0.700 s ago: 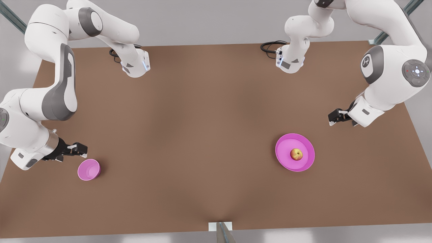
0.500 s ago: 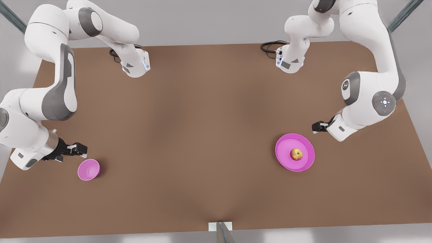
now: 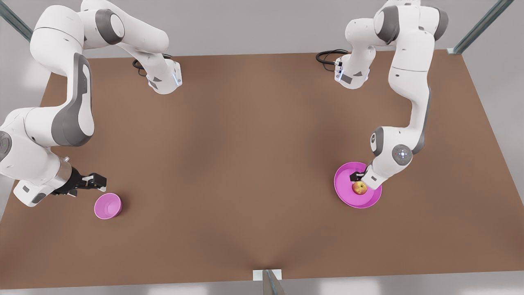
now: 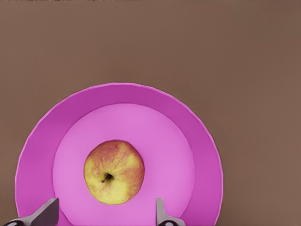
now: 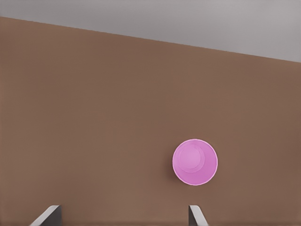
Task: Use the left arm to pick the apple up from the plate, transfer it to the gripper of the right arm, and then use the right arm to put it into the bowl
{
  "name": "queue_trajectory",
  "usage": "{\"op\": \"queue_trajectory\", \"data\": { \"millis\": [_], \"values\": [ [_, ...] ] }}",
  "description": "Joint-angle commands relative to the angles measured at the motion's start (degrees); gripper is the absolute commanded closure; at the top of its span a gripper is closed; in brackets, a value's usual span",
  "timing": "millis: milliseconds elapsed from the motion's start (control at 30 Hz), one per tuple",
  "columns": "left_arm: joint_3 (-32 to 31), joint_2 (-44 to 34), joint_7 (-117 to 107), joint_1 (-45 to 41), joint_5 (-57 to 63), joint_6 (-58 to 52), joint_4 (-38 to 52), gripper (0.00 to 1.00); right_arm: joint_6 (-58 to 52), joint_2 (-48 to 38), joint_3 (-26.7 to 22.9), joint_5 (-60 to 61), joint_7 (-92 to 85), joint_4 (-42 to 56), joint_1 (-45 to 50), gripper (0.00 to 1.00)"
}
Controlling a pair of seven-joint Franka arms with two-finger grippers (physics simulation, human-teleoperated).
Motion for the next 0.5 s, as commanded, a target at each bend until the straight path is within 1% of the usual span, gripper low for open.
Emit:
{"op": "queue_trajectory", "data": {
  "millis": [0,267,367,400,433,467],
  "values": [
    [0.01,1.06,-4.84,-0.03,0.14,6.63,0.12,0.0,-0.02,-0.07,0.02,0.02,-0.03,0.03,-0.07,0.0],
    [0.01,5.54,-4.84,-0.29,0.14,6.63,0.12,0.0,-0.02,-0.07,0.02,0.02,-0.12,0.03,-0.07,0.0],
    [0.01,5.81,-4.84,-0.38,0.22,6.63,0.74,0.0,-0.02,-0.07,0.02,0.02,-0.03,0.03,-0.07,0.0],
    [0.01,5.81,-4.84,-0.47,0.22,6.63,0.74,0.01,-0.02,-0.07,0.02,0.02,-0.03,0.03,-0.07,0.0],
    [0.01,5.9,-4.84,-0.38,0.22,6.63,0.74,0.07,-0.02,-0.07,0.02,0.02,0.06,0.03,-0.07,0.0],
    [0.01,6.25,-4.84,-0.38,0.22,6.63,0.74,0.15,-0.02,-0.07,0.02,0.02,0.06,0.03,-0.07,0.0]
  ]
}}
